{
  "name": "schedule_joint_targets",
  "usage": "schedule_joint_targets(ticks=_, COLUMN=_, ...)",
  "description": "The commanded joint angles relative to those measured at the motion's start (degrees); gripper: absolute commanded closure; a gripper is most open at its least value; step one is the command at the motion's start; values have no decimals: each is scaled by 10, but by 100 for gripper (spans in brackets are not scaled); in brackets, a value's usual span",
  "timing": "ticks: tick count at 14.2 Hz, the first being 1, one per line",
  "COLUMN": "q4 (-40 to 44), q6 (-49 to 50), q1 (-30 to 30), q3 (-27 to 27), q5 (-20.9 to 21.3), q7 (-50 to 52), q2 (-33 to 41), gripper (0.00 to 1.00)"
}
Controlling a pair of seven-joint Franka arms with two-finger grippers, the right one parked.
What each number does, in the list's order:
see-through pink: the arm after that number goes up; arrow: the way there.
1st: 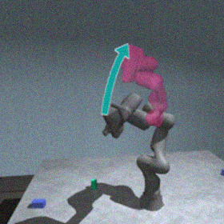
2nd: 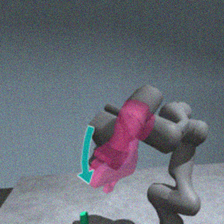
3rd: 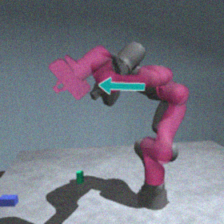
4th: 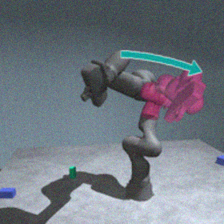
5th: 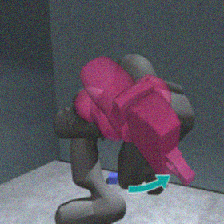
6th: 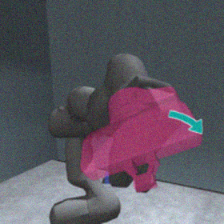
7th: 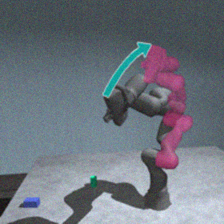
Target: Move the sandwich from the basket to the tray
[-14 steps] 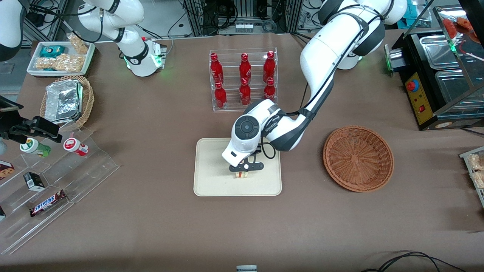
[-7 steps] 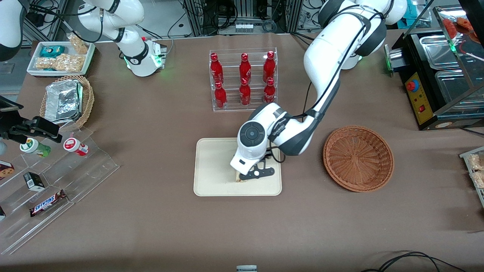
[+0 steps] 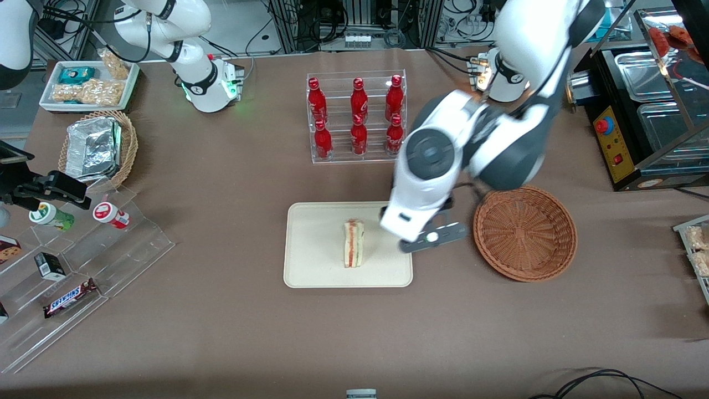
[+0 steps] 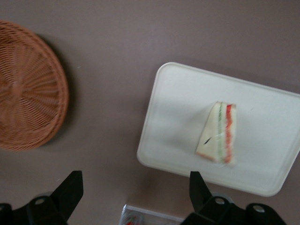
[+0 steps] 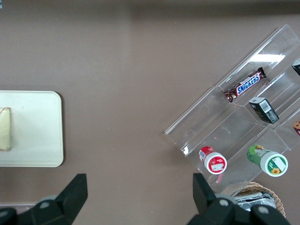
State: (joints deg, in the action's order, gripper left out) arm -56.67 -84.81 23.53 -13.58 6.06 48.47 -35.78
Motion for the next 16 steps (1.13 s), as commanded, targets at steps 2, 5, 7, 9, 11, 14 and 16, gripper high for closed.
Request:
schedule_joint_targets(ticks=2, q4=-22, q6=80, q1=-79, q3=-1, q5=-60, q7=-112, q2=72, gripper=0)
schedule_joint_targets(ticks=5, q4=-22, q6=140, q1=-141, q3=0, q5=-72, q7=-173, q2=122, gripper=0)
schedule_joint_targets(ticks=7, q4=-27, q6=187, q1=-191, q3=0, q5=-79, q7=-181, q2=154, gripper=0)
schedule_joint_targets(ticks=9, q4=-46, q6=227, q1=-230, q3=1, q5=-88, q7=-209, q2=179, gripper=0)
schedule_joint_targets(ticks=11, q4=-157, q6=203, q1=-269, q3=1, q5=-82, q7=-253, q2=244, gripper=0)
schedule_joint_targets(ticks=14, q4=-405, q6=36, q1=-287, q3=4, q5=-76, q7=-263, q2=393, gripper=0)
schedule_joint_targets(ticks=16, q4=-410, q6=42, q1=-305, q3=3, q5=-55, q7=-324, q2=399, gripper=0)
